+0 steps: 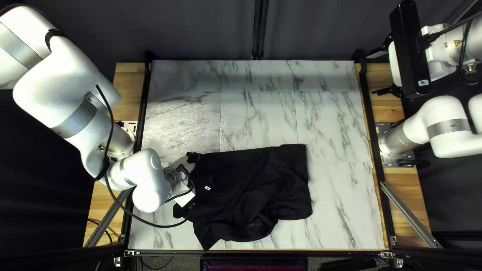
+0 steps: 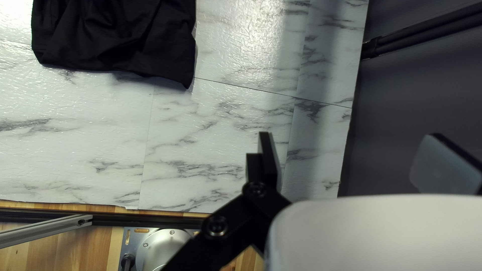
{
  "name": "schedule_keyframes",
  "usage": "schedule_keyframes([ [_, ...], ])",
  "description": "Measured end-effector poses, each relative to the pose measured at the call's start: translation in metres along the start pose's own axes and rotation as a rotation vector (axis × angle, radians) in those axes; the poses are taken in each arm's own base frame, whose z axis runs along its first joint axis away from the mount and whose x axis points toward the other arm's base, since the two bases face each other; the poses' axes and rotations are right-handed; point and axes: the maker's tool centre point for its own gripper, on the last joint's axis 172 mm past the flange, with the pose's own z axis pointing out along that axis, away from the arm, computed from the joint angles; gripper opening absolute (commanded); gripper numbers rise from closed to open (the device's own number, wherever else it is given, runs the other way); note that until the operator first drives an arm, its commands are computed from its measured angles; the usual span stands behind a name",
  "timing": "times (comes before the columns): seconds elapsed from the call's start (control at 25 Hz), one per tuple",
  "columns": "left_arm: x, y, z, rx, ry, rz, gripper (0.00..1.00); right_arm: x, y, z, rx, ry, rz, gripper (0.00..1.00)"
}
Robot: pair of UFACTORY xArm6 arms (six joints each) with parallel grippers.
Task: Fold t-shirt
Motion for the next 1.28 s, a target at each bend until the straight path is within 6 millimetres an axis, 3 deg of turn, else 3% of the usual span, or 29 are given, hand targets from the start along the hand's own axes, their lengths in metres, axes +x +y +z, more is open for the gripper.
schedule_keyframes([
  [0.6,0.008,-0.003,0.012,0.001,0.025,0.037,1.0,0.0,0.0,0.0,0.0,0.0,0.0,1.0],
  [1.28,0.018,-0.003,0.009,0.017,0.069,0.043,1.0,0.0,0.0,0.0,0.0,0.0,0.0,1.0],
])
